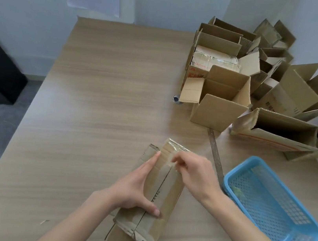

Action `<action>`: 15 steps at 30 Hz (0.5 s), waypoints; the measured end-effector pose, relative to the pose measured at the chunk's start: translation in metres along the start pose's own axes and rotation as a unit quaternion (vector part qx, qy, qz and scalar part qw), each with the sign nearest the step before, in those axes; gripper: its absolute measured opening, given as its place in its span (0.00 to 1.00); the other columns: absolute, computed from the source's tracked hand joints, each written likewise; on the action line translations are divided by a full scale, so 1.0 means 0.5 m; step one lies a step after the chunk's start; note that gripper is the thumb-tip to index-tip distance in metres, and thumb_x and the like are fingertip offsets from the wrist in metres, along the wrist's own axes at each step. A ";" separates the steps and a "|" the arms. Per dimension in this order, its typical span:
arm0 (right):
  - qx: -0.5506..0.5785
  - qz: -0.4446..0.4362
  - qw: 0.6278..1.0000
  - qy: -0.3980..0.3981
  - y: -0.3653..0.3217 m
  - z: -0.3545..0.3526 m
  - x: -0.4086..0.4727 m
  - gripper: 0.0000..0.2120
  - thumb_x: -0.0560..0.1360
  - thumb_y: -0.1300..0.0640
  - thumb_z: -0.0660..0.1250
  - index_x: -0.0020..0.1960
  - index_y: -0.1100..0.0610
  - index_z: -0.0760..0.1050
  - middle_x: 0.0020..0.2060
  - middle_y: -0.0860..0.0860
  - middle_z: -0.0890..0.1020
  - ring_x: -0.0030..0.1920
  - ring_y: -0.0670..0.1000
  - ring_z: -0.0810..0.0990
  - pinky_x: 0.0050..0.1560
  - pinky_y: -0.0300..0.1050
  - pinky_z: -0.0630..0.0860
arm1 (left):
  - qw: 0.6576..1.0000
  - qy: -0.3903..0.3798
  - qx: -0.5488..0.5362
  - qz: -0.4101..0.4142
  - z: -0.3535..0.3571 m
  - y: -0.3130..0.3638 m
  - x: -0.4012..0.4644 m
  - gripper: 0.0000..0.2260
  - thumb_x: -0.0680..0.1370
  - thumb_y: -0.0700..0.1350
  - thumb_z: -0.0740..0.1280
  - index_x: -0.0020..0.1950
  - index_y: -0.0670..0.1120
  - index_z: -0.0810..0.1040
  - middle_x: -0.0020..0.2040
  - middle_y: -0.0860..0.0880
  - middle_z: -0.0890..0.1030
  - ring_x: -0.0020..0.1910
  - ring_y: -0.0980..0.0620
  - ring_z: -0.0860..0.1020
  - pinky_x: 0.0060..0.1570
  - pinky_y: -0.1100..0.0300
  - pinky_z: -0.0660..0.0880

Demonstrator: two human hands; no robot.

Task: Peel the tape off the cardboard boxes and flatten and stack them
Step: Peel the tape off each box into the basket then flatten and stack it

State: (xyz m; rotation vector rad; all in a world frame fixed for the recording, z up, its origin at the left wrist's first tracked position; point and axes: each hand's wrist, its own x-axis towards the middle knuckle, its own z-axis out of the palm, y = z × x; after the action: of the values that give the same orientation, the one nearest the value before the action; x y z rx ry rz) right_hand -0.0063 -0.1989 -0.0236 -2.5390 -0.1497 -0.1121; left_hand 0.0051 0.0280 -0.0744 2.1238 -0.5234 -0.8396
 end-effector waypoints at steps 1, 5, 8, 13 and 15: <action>-0.004 0.034 0.997 0.063 0.023 -0.024 0.018 0.14 0.71 0.71 0.70 0.48 0.53 0.83 0.41 0.47 0.85 0.44 0.49 0.83 0.49 0.49 0.79 | 1.000 -0.016 0.006 0.001 -0.008 0.000 0.001 0.69 0.55 0.60 0.86 0.76 0.74 0.35 0.81 0.64 0.54 0.78 0.64 0.57 0.77 0.62 0.58; -0.073 0.062 0.984 0.153 0.068 -0.093 0.049 0.09 0.74 0.69 0.71 0.48 0.56 0.85 0.43 0.49 0.85 0.45 0.52 0.83 0.47 0.49 0.80 | 0.997 -0.059 0.040 -0.019 -0.035 0.015 0.007 0.68 0.58 0.55 0.87 0.81 0.66 0.39 0.82 0.59 0.57 0.79 0.60 0.59 0.78 0.60 0.57; -0.084 -0.057 0.993 0.068 0.042 -0.038 0.005 0.08 0.72 0.68 0.75 0.48 0.58 0.85 0.47 0.50 0.85 0.46 0.54 0.83 0.45 0.49 0.80 | 0.991 -0.081 0.110 -0.012 -0.045 0.048 0.019 0.69 0.61 0.53 0.86 0.82 0.57 0.33 0.84 0.56 0.46 0.81 0.57 0.51 0.80 0.55 0.52; 0.065 -0.059 0.996 -0.030 0.081 0.013 -0.045 0.14 0.79 0.58 0.71 0.63 0.55 0.83 0.68 0.49 0.78 0.69 0.49 0.74 0.70 0.47 0.71 | 0.962 -0.027 0.271 0.007 0.023 0.110 0.028 0.63 0.67 0.62 0.75 0.78 0.50 0.25 0.79 0.54 0.26 0.81 0.50 0.33 0.78 0.35 0.42; 0.091 -0.045 0.994 -0.032 0.084 0.023 -0.055 0.16 0.81 0.49 0.66 0.66 0.52 0.81 0.73 0.46 0.72 0.75 0.45 0.67 0.74 0.44 0.66 | 0.961 0.031 0.274 -0.017 0.068 0.120 0.030 0.63 0.66 0.71 0.70 0.81 0.46 0.30 0.79 0.49 0.26 0.80 0.48 0.32 0.77 0.33 0.41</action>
State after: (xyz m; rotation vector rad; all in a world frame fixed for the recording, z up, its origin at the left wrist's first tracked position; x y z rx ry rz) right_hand -0.0273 -0.2290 -0.0596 -2.3551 -0.2869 -0.0495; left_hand -0.0137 -0.0351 -0.0496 2.6590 -0.7542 -0.6958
